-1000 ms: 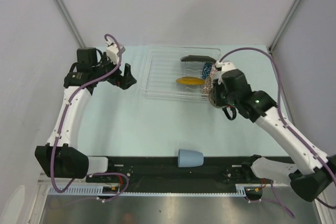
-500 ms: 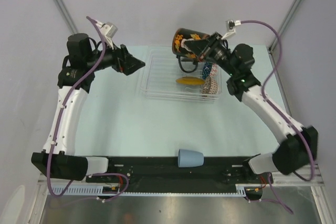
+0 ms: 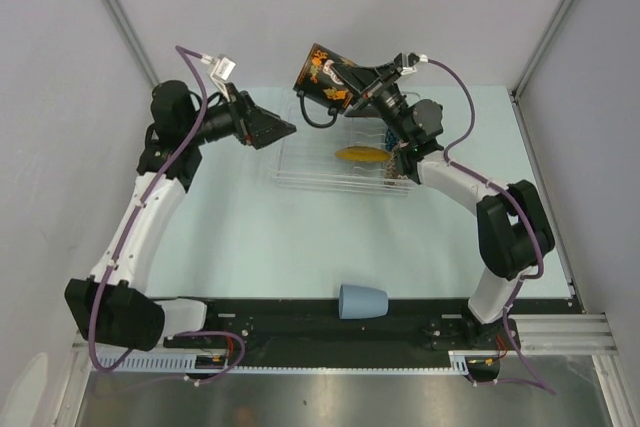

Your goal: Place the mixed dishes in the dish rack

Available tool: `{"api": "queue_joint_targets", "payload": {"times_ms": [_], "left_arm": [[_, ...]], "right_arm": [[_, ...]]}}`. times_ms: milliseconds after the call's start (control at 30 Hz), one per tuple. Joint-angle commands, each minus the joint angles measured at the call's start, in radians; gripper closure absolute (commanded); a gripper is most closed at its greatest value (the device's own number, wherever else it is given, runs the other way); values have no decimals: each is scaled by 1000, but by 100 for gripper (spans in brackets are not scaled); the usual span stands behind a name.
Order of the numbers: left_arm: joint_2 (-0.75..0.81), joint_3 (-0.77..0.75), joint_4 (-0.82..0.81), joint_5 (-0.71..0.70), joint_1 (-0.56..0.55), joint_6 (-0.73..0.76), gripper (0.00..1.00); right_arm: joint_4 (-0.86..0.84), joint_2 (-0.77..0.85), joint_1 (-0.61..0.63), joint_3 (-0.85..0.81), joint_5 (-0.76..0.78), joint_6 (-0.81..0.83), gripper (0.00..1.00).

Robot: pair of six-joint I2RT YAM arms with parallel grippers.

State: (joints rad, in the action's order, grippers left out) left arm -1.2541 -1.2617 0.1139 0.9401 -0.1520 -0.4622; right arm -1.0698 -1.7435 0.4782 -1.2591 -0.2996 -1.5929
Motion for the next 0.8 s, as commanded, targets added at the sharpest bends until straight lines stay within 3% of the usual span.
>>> {"api": "queue_joint_targets", "payload": {"times_ms": [0, 400, 767], "left_arm": [[-53, -22, -177, 26, -17, -110, 0], [-163, -119, -217, 3, -109, -161, 0], [-176, -119, -191, -14, -170, -153, 3]], "right_arm": [[-360, 29, 30, -97, 63, -110, 100], [-375, -34, 83, -132, 53, -127, 100], [-406, -102, 97, -168, 48, -131, 100]]}}
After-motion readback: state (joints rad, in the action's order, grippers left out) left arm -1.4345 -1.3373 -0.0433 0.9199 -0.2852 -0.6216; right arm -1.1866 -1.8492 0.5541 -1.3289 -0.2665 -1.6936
